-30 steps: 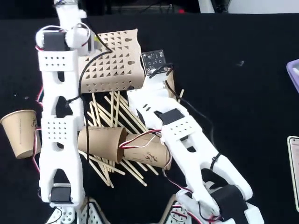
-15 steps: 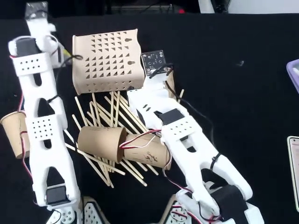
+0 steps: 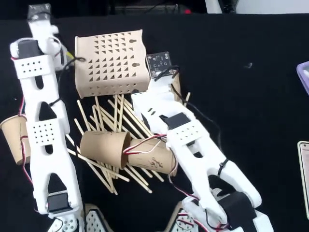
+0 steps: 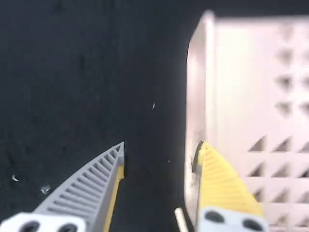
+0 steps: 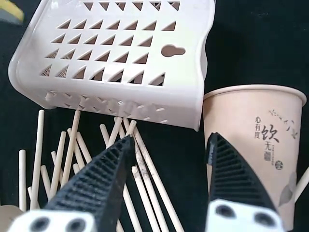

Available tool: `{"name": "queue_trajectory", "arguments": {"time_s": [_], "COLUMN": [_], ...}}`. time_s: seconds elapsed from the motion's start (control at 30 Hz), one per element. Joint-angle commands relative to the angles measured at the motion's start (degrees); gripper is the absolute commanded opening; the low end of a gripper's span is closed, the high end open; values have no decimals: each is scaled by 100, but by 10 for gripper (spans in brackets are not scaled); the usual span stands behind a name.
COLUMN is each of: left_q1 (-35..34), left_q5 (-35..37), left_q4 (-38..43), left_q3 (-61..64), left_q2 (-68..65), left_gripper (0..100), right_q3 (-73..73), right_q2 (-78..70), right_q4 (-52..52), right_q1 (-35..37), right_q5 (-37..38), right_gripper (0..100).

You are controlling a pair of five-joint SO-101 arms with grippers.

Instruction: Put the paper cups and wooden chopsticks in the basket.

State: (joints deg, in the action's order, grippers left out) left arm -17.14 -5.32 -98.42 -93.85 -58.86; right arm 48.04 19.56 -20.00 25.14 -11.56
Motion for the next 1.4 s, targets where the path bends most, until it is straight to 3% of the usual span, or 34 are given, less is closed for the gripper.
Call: {"name": "queue_trajectory", "arguments": {"time_s": [0.0,0.27,0.47,1.1,1.37], "left_q1": [84,409,110,-611,-514], "left_q5": [422,44,44,-202,-202], "left_q4": [62,-44,9,105,105], "left_q3": [-110,347,-171,-136,-136], "left_q2": [818,158,-396,-1398,-1565], "left_gripper": [245,245,245,245,245], "right_q3": [-31,-22,-22,-22,-22], "right_q2": [22,22,22,22,22], "right_q4": [132,123,114,114,123], "right_q1": [26,26,26,26,26], "right_q5": [0,0,0,0,0], "right_gripper": [240,240,240,240,240]}}
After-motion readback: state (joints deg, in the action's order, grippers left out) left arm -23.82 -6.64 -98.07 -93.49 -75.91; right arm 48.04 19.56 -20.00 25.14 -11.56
